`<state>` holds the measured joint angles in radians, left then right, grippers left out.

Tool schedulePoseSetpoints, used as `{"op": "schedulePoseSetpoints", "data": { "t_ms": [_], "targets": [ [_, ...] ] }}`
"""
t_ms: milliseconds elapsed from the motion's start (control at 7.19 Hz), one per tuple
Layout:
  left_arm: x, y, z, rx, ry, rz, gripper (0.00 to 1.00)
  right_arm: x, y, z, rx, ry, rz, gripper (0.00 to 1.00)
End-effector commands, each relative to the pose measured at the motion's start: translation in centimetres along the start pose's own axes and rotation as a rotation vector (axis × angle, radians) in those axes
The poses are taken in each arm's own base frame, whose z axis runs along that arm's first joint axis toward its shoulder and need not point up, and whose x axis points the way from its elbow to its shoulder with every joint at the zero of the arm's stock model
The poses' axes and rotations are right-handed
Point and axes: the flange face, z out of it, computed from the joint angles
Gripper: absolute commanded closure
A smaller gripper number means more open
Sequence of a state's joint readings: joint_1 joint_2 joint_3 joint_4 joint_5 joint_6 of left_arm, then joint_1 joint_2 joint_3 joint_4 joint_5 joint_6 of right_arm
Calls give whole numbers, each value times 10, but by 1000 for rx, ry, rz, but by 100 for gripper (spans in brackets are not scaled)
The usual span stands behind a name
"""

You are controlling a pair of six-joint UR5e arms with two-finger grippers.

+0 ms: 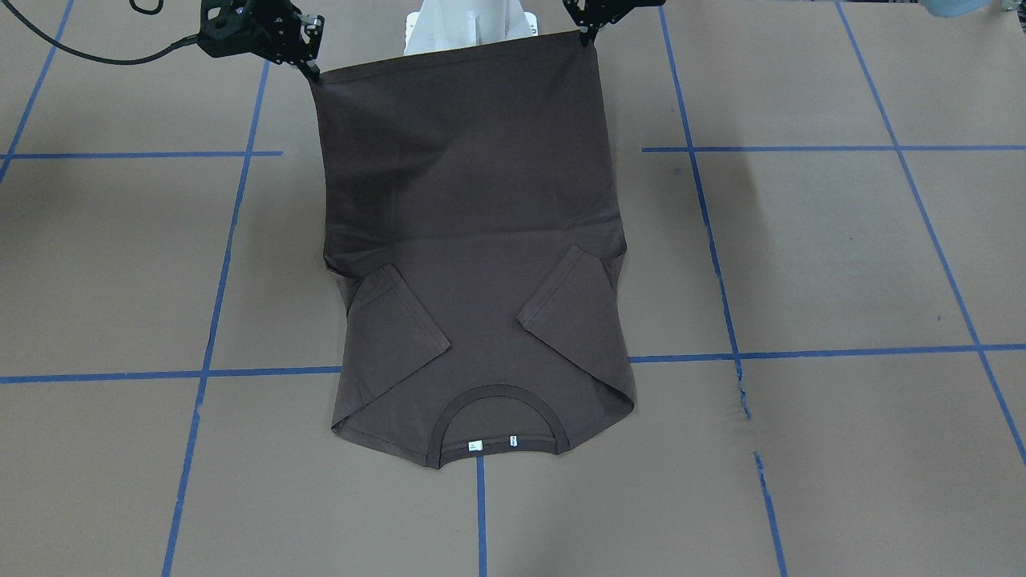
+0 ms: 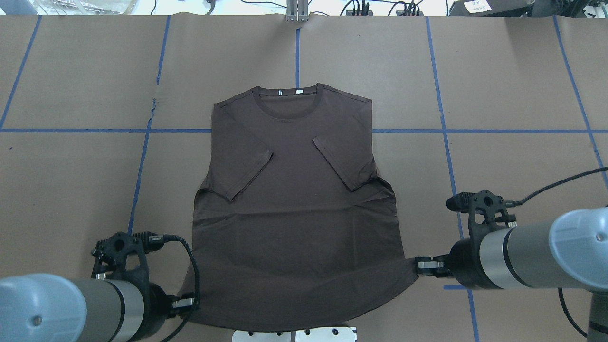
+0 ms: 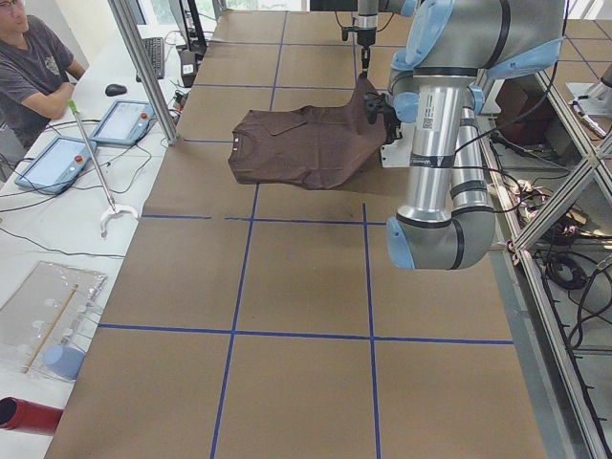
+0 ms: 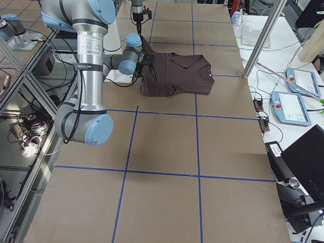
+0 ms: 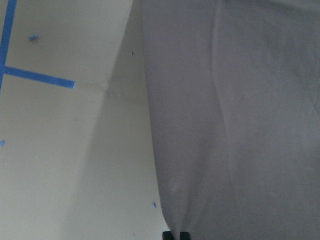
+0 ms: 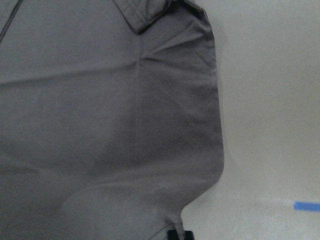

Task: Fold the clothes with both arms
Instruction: 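Lift the hem with both grippers and fold it toward the collar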

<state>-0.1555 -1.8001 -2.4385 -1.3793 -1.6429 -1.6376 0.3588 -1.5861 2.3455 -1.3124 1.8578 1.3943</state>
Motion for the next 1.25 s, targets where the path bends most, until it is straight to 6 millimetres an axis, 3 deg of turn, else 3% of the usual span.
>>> {"op": "schedulePoseSetpoints", "data": {
  "t_ms": [0, 139, 278, 417, 696, 835, 1113],
  "targets": [
    [1, -70, 6, 117, -35, 55, 100, -3, -76, 11, 79, 5, -6, 100],
    [16, -104, 23, 122, -60, 62, 100, -5, -109, 14, 102, 5, 26, 100],
    [24, -125, 39, 129, -89, 64, 100, -14, -138, 15, 137, 4, 16, 100],
    [28, -149, 39, 157, -96, 65, 100, -21, -163, 24, 153, 14, 20, 100],
    [19, -196, 42, 213, -109, 65, 100, -37, -196, 30, 180, 15, 36, 100],
    [13, -223, 61, 237, -110, 62, 100, -28, -213, 31, 193, 35, 55, 100],
    [-5, -274, 86, 281, -120, 80, 100, -16, -282, 38, 179, 70, 102, 100]
  ]
}}
